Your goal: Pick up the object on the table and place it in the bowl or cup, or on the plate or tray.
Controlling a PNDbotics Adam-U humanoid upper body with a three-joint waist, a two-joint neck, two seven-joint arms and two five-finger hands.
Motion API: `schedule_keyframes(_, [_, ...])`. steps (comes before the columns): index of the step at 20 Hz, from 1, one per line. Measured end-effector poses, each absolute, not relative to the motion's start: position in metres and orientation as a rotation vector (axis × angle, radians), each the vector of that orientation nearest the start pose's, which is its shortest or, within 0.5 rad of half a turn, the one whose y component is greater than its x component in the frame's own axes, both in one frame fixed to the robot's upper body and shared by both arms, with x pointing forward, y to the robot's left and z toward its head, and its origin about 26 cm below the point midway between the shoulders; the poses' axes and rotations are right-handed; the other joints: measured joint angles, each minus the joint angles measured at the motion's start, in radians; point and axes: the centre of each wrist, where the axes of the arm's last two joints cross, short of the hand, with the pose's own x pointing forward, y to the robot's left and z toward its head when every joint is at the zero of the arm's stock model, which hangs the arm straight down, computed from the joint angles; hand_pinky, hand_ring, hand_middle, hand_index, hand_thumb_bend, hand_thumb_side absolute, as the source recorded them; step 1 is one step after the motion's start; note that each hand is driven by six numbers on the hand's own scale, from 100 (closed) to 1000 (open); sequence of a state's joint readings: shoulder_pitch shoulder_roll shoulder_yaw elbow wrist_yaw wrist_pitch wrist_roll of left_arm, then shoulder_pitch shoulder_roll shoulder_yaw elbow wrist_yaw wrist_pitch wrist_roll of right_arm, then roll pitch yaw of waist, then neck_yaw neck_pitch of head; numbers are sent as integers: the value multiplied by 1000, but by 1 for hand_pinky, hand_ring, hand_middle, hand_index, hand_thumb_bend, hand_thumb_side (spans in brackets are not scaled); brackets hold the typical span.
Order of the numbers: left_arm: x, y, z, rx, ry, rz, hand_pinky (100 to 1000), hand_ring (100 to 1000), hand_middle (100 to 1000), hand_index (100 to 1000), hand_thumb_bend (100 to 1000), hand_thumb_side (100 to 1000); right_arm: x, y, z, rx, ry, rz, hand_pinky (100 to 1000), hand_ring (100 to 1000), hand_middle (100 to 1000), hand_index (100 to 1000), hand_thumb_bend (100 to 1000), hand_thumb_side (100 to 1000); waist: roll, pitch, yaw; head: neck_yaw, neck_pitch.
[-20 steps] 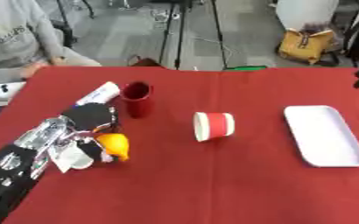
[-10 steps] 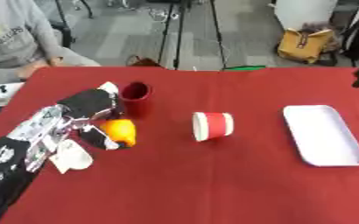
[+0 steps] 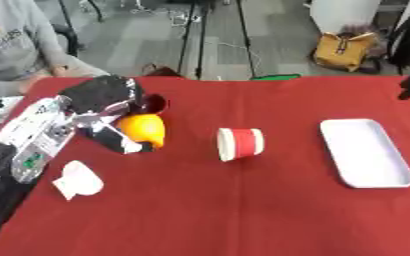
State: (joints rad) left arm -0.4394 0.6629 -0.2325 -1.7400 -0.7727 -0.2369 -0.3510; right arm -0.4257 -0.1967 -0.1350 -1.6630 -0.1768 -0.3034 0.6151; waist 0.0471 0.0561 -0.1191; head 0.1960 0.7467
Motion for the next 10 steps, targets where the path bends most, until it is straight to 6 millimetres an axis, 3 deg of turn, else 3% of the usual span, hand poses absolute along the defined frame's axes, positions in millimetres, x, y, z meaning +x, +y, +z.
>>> schedule_keyframes(3, [343,257,222,853,-1852,-1748,545,453,299,404,535,268,360,-276,157,319,-2295,744,550,635,693,847,100,633,2,-5,-9,-3,-4])
schedule_keyframes(7, [344,237,238,804,-1946,-1770,542,453,297,399,544,262,360,-275,157,320,-2293,744,550,635,693,847,100,633,2,-5,-15,-4,-12])
schedule_keyframes(10, [348,209,255,779,-2046,-1814,539,458,304,404,568,253,360,-274,156,328,-2291,751,550,634,693,847,100,633,2,-5,-34,-4,-20])
